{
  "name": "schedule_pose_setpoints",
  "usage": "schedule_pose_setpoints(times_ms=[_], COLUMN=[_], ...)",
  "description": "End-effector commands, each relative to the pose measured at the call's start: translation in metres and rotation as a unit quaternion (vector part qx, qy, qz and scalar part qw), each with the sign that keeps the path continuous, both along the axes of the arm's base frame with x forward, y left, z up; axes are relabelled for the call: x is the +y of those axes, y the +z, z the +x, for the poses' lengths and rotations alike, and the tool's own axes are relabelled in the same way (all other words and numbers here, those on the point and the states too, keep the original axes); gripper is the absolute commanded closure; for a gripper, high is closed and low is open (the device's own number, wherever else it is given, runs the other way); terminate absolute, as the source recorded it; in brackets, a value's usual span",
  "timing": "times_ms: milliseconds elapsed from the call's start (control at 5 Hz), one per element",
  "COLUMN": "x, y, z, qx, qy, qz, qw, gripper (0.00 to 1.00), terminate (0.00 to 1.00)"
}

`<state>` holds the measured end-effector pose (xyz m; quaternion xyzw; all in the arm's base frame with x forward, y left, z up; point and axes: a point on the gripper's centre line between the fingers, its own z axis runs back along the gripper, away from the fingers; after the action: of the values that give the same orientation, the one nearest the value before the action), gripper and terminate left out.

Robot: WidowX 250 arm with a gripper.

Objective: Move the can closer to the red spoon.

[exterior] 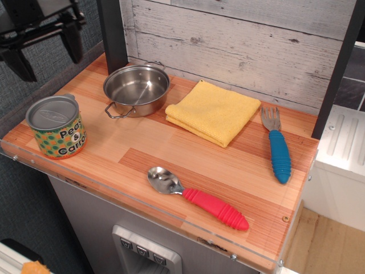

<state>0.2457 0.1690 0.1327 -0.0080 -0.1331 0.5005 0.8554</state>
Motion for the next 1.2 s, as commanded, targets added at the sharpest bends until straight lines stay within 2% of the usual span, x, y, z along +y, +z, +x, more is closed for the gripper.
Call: schedule_pose_setpoints(times_ms=[0,400,600,800,1000], x=[0.05,0.064,0.066,0.066,0.062], y=[-0.006,-0.034,-0.043,-0.059,-0.063], z=[0.012,0.011,0.003,-0.002,-0.004], qx=[-0.03,-0.008,-0.01,0.009,0.007], qy=[0.088,0.089,0.098,0.118,0.137], qz=[0.026,0.031,0.029,0.042,0.04], qw=[0.9953,0.9956,0.9947,0.9921,0.9897], gripper=[0.0,0.0,0.0,0.0,0.0], terminate=[0.0,0.0,0.0,0.0,0.0])
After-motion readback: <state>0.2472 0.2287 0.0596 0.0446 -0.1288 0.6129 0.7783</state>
